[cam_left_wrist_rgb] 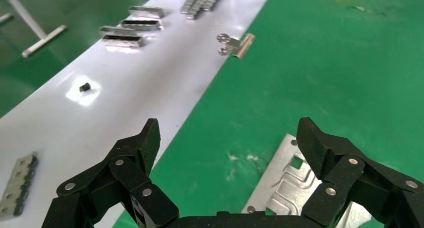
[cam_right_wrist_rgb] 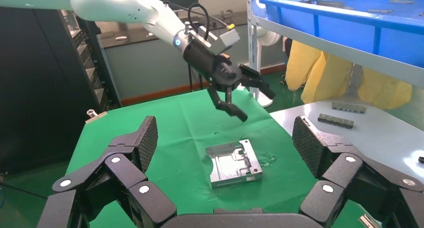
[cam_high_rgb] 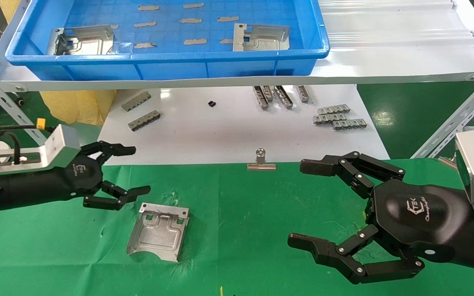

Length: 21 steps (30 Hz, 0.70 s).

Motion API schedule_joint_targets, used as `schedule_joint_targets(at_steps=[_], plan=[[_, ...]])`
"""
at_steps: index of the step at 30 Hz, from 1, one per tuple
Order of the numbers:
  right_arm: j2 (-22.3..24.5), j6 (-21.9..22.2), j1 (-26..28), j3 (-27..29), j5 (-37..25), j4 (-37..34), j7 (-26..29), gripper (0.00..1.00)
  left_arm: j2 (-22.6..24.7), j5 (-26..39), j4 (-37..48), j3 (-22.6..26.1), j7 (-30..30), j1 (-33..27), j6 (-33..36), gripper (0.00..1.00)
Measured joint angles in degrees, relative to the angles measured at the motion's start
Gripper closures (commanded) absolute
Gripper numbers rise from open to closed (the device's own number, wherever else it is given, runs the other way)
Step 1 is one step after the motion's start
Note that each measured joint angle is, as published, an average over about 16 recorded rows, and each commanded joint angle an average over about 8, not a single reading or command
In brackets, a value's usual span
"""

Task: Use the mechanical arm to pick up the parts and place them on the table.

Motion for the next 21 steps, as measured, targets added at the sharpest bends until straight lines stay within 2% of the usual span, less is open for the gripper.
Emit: schedule_joint_targets(at_steps=[21], plan=[[0.0, 0.0, 0.0, 0.0, 0.0, 0.0, 0.0, 0.00, -6.4, -10.1, -26.2, -5.4, -14.5, 12.3, -1.6, 0.00]])
